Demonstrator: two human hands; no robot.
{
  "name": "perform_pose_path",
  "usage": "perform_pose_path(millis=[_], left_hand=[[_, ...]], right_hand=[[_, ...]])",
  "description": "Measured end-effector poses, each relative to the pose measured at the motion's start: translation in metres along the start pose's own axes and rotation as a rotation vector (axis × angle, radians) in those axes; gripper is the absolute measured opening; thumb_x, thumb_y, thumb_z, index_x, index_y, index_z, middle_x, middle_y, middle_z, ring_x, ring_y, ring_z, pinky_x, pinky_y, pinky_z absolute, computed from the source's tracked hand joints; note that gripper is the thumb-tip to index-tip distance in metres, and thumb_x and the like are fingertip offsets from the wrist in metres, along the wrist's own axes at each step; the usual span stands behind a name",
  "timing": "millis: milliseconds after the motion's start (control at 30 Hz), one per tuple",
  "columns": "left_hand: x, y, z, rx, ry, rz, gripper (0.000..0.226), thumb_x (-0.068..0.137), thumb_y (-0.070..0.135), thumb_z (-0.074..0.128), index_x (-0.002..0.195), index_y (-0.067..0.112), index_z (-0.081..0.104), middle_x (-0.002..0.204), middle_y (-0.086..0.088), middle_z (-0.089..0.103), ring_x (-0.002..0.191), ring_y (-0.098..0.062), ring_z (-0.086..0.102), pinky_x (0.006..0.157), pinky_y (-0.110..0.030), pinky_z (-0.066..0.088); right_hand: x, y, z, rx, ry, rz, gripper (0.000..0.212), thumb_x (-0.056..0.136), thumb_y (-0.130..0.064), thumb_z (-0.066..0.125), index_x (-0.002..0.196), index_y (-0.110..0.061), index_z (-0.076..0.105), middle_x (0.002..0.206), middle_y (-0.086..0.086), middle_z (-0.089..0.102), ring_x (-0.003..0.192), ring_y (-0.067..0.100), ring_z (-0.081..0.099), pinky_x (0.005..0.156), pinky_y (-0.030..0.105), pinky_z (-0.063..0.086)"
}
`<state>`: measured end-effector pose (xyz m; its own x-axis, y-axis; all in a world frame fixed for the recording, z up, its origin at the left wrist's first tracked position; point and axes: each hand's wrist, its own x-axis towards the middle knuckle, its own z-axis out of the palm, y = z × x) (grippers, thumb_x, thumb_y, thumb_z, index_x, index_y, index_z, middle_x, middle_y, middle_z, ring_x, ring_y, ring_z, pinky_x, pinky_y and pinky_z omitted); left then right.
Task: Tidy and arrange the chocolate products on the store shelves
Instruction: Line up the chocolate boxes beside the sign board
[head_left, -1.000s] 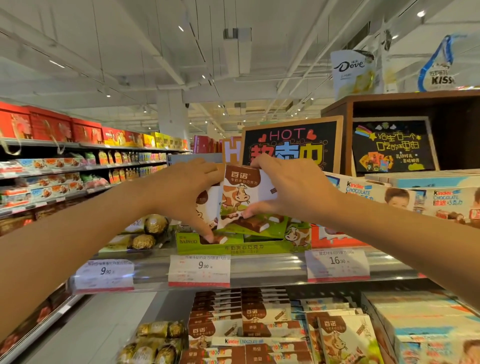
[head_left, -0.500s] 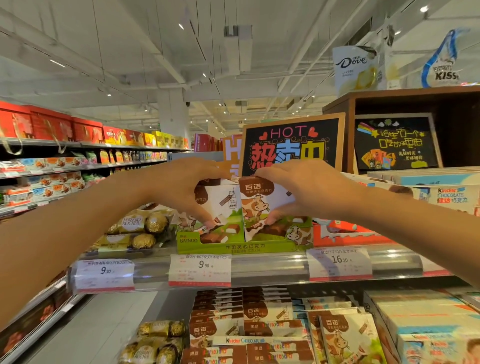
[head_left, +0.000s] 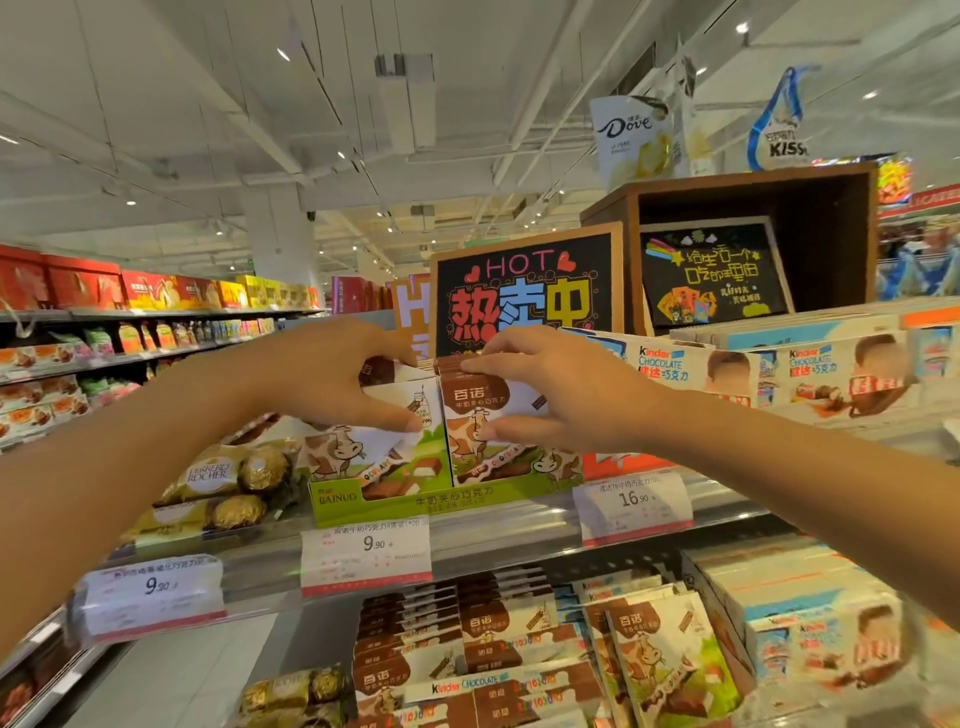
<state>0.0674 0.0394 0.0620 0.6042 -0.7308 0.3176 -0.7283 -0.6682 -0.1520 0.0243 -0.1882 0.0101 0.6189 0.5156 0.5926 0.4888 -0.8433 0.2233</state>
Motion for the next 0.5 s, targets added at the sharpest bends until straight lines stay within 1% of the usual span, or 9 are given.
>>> perform_pose_path(millis=[33, 67, 100, 167, 233, 300, 400, 500], left_hand=[[0.004, -0.001, 0.0, -0.02, 0.011, -0.021, 0.078, 0.052, 0.084, 0.047, 0.115, 0.039, 0.054, 0.101, 0.022, 0.056, 0.09, 0.0, 0.055, 0.076, -0.013, 0.042], [0.008, -0.002, 0.0, -0.04, 0.02, -0.025, 0.087, 0.045, 0.086, 0.044, 0.118, 0.038, 0.053, 0.104, 0.02, 0.056, 0.094, -0.001, 0.055, 0.078, -0.017, 0.043], [0.011, -0.002, 0.0, -0.071, 0.03, -0.008, 0.091, 0.041, 0.089, 0.043, 0.116, 0.039, 0.053, 0.103, 0.02, 0.056, 0.095, 0.0, 0.055, 0.078, -0.017, 0.043], [0.018, 0.003, 0.0, -0.139, 0.048, 0.037, 0.091, 0.039, 0.091, 0.046, 0.114, 0.041, 0.053, 0.102, 0.021, 0.057, 0.094, 0.003, 0.055, 0.081, -0.018, 0.045], [0.025, 0.01, 0.001, -0.175, 0.066, 0.074, 0.084, 0.041, 0.084, 0.053, 0.113, 0.041, 0.053, 0.102, 0.02, 0.059, 0.093, 0.003, 0.056, 0.081, -0.019, 0.046], [0.032, 0.021, 0.002, -0.197, 0.093, 0.103, 0.077, 0.043, 0.081, 0.056, 0.111, 0.042, 0.053, 0.1, 0.022, 0.059, 0.091, 0.006, 0.056, 0.078, -0.014, 0.044], [0.043, 0.039, 0.006, -0.187, 0.144, 0.132, 0.077, 0.046, 0.083, 0.052, 0.11, 0.041, 0.053, 0.1, 0.026, 0.056, 0.092, 0.01, 0.053, 0.074, -0.008, 0.038], [0.06, 0.057, 0.013, -0.152, 0.217, 0.143, 0.082, 0.046, 0.088, 0.047, 0.11, 0.037, 0.056, 0.102, 0.021, 0.057, 0.094, 0.008, 0.052, 0.072, -0.007, 0.037]], right_hand=[[0.0, -0.001, 0.0, 0.014, 0.004, 0.008, 0.063, 0.084, -0.057, 0.052, 0.138, -0.027, 0.041, 0.129, -0.005, 0.047, 0.114, 0.011, 0.044, 0.086, 0.023, 0.035], [-0.001, -0.002, 0.0, 0.021, 0.006, 0.016, 0.062, 0.084, -0.055, 0.053, 0.138, -0.027, 0.041, 0.129, -0.005, 0.047, 0.113, 0.011, 0.044, 0.086, 0.023, 0.035], [-0.001, -0.002, 0.001, 0.024, 0.009, 0.025, 0.061, 0.085, -0.053, 0.055, 0.138, -0.026, 0.041, 0.128, -0.004, 0.047, 0.113, 0.011, 0.044, 0.087, 0.023, 0.036], [-0.004, -0.001, 0.002, 0.045, 0.037, 0.036, 0.06, 0.084, -0.047, 0.06, 0.136, -0.023, 0.042, 0.127, -0.003, 0.048, 0.113, 0.012, 0.044, 0.09, 0.025, 0.038], [-0.009, 0.001, 0.001, 0.083, 0.087, 0.053, 0.059, 0.084, -0.045, 0.062, 0.134, -0.021, 0.044, 0.125, -0.003, 0.05, 0.113, 0.012, 0.045, 0.091, 0.025, 0.037], [-0.016, 0.005, -0.003, 0.118, 0.124, 0.09, 0.056, 0.085, -0.046, 0.059, 0.133, -0.02, 0.045, 0.127, -0.003, 0.05, 0.115, 0.01, 0.045, 0.093, 0.023, 0.036], [-0.027, 0.016, -0.015, 0.216, 0.16, 0.131, 0.05, 0.09, -0.043, 0.053, 0.131, -0.015, 0.048, 0.127, 0.001, 0.052, 0.118, 0.013, 0.046, 0.095, 0.024, 0.036], [-0.042, 0.036, -0.03, 0.279, 0.224, 0.166, 0.04, 0.093, -0.035, 0.052, 0.126, -0.012, 0.052, 0.122, 0.003, 0.054, 0.113, 0.013, 0.049, 0.091, 0.021, 0.037]])
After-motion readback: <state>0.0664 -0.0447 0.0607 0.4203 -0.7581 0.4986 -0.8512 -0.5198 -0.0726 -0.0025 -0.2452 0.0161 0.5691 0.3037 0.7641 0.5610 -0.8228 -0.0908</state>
